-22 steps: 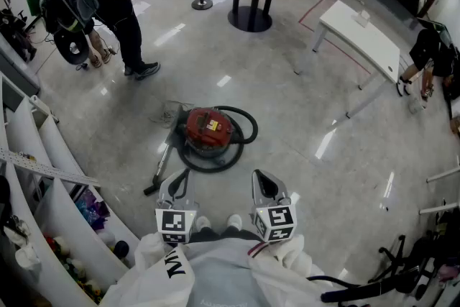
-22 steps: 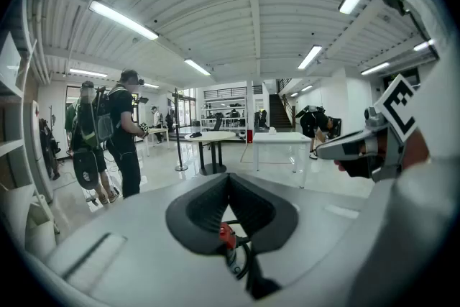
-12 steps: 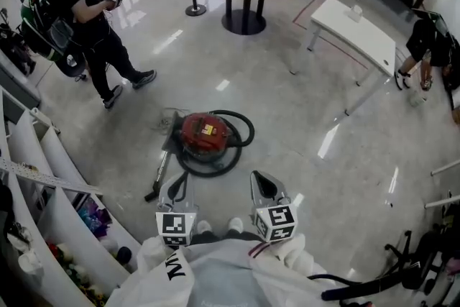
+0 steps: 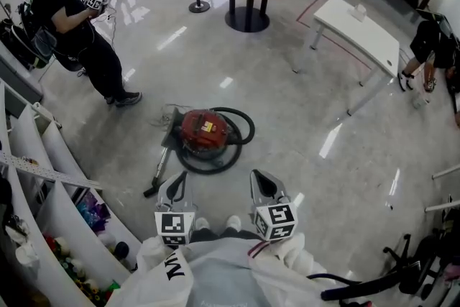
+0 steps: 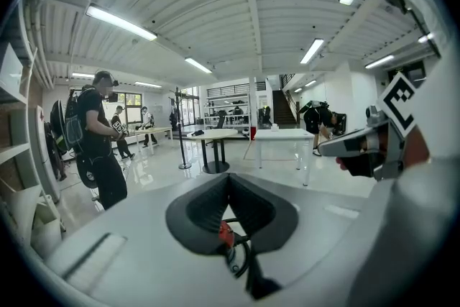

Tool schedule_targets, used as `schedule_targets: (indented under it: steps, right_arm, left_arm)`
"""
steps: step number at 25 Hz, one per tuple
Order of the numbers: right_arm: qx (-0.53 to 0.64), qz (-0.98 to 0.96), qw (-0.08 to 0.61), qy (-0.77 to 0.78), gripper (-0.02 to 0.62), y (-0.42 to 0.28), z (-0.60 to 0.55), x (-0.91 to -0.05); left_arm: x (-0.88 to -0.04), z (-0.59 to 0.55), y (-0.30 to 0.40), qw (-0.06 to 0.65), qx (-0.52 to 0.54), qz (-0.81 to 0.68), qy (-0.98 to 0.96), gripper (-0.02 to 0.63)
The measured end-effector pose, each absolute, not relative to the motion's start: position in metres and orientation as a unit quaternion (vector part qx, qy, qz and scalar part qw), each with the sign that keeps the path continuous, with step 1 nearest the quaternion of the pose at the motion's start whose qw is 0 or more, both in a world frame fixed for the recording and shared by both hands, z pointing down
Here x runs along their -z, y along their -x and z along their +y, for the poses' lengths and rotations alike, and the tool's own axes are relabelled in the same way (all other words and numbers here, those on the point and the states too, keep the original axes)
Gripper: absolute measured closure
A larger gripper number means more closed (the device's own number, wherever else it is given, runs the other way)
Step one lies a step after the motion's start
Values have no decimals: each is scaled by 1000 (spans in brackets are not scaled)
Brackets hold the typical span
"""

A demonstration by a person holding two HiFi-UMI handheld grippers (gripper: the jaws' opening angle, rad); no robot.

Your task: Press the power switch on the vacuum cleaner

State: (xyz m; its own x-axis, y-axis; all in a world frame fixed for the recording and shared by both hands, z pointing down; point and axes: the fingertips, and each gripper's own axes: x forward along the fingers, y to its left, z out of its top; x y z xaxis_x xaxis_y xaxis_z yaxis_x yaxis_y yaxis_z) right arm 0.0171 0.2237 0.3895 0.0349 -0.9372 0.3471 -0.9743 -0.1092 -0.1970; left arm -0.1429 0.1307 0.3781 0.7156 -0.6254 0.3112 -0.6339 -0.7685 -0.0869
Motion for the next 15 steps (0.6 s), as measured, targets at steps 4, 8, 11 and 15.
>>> schedule_targets:
  steps: [4, 8, 11, 15]
  right_arm:
    - [-202, -667, 40, -716, 595, -22, 228, -390]
    - [-201, -669, 40, -714, 595, -24, 231, -390]
    - [-199, -670, 40, -714, 595, -27, 234, -391]
    - [-202, -669, 39, -714, 595, -31, 238, -395]
  left_arm:
    - [-378, 136, 139, 13, -163, -343, -925, 606]
    - [-377, 139, 137, 11, -163, -345, -924, 606]
    - [-376, 140, 134, 7, -160, -346, -925, 606]
    - [-376, 144, 130, 5, -159, -345, -925, 606]
